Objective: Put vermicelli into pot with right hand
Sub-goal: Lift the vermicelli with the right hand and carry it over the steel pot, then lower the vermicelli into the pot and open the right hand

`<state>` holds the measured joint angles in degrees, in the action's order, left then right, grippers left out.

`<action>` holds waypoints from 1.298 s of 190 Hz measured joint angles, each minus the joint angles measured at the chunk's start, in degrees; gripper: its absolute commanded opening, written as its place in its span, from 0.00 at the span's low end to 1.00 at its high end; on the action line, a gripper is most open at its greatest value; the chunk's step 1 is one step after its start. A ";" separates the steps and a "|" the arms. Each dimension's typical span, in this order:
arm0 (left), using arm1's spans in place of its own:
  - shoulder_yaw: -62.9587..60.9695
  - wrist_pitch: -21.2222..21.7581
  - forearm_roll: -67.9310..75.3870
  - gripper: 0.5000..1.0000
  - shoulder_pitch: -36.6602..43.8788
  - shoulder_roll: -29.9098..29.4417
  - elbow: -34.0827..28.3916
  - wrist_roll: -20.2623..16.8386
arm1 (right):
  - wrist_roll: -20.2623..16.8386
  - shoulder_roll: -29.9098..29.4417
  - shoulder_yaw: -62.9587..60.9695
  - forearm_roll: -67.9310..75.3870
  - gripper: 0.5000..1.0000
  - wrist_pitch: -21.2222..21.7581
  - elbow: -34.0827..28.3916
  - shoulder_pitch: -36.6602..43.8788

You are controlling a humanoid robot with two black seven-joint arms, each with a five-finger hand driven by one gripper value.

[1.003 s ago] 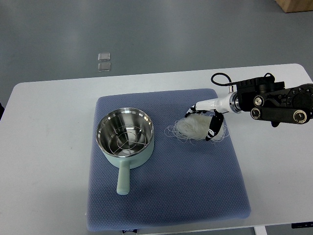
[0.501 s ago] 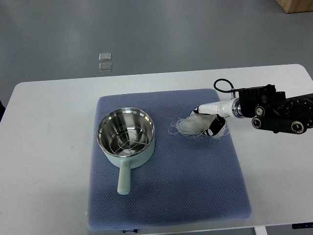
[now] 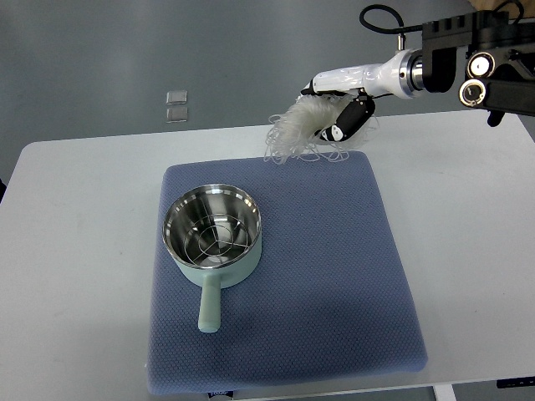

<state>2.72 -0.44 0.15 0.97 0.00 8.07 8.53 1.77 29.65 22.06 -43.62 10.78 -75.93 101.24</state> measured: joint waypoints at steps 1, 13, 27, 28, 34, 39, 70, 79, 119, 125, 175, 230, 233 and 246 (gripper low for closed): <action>0.00 0.00 0.00 1.00 0.00 0.00 0.00 0.00 | 0.00 -0.30 0.03 0.13 0.00 -0.01 0.00 0.19; 0.00 -0.02 0.01 1.00 -0.01 0.00 0.02 0.00 | 0.00 -4.01 0.52 1.60 0.00 -0.27 0.17 2.14; 0.00 -0.04 0.01 1.00 0.00 0.00 0.02 0.00 | -0.01 -9.07 1.34 2.95 0.00 -0.59 1.25 3.35; 0.00 -0.04 0.01 1.00 0.00 0.00 0.02 0.00 | 0.00 -9.84 1.49 3.08 0.00 -0.64 1.51 3.44; 0.00 -0.05 0.01 1.00 -0.01 0.00 0.01 0.00 | -0.01 -12.16 1.94 3.39 0.00 -0.81 2.51 3.62; 0.00 -0.05 0.01 1.00 0.00 0.00 -0.01 0.00 | -0.02 -14.14 2.31 3.55 0.00 -1.00 3.54 3.68; 0.00 -0.09 0.00 1.00 -0.01 0.00 -0.06 0.00 | -0.02 -24.24 3.57 3.87 0.00 -1.74 9.84 2.04; 0.00 -0.09 0.00 1.00 0.00 0.00 -0.06 0.00 | -0.02 -25.80 3.60 3.88 0.00 -1.76 11.15 1.01; 0.00 -0.09 0.00 1.00 0.00 0.00 0.01 0.00 | 0.02 -29.28 3.61 3.89 0.00 -1.83 14.35 -3.57; 0.00 -0.09 0.00 1.00 -0.01 0.00 0.01 0.00 | 0.05 -29.44 3.59 3.89 0.00 -1.84 14.49 -4.21; 0.00 -0.09 -0.01 1.00 -0.01 0.00 -0.12 0.00 | 0.02 -29.65 3.39 3.75 0.41 -3.43 18.24 -8.79; 0.00 -0.09 -0.04 1.00 -0.01 0.00 -0.41 0.00 | 0.02 -29.65 2.87 3.90 0.82 -3.58 20.55 -11.01; 0.00 -0.09 -0.04 1.00 0.00 0.00 -0.41 0.00 | 0.02 -29.65 2.84 3.92 0.82 -3.53 20.56 -11.00; 0.00 -0.09 -0.04 1.00 0.00 0.00 -0.43 0.00 | 0.04 -29.65 2.65 4.05 0.83 -3.35 20.56 -10.78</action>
<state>2.73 -0.53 0.10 0.97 0.00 7.65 8.53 1.81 0.00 24.72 -39.57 7.43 -55.37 90.46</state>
